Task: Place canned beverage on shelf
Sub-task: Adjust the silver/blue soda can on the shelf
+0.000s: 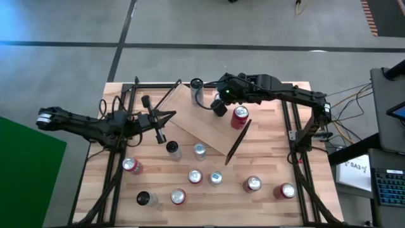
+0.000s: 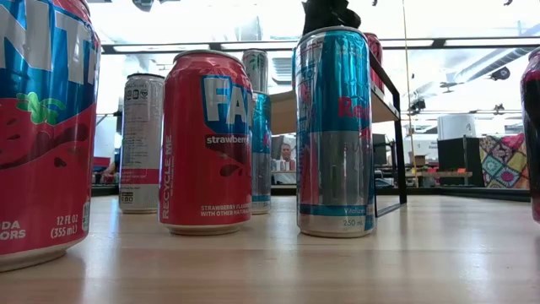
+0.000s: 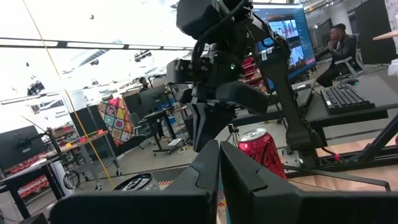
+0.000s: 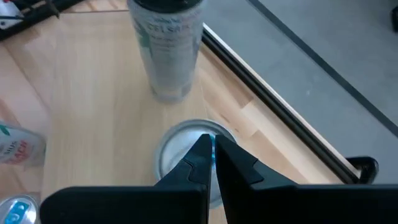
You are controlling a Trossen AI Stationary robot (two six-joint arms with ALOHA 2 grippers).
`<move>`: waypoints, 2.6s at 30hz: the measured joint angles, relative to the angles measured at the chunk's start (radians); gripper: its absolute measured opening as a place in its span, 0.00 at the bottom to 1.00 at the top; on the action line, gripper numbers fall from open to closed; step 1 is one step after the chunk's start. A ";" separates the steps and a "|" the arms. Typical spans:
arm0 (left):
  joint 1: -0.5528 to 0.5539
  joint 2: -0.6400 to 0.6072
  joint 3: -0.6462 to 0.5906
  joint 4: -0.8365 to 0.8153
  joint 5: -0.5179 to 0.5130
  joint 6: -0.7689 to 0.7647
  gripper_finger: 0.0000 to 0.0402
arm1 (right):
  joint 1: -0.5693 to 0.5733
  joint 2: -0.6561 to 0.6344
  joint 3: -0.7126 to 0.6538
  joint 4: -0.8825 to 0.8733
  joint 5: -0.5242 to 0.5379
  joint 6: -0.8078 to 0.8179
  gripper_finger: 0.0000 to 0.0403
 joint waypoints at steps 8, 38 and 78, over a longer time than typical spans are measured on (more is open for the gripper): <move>0.000 0.000 0.000 0.000 0.000 0.000 0.00 | 0.000 0.000 0.000 -0.069 0.000 0.046 0.03; 0.000 0.000 0.000 -0.001 0.000 0.001 0.00 | 0.042 -0.006 0.000 0.066 0.002 0.056 0.03; 0.000 0.000 0.000 -0.006 0.000 0.012 0.00 | 0.034 0.014 0.093 -0.021 -0.078 0.072 0.03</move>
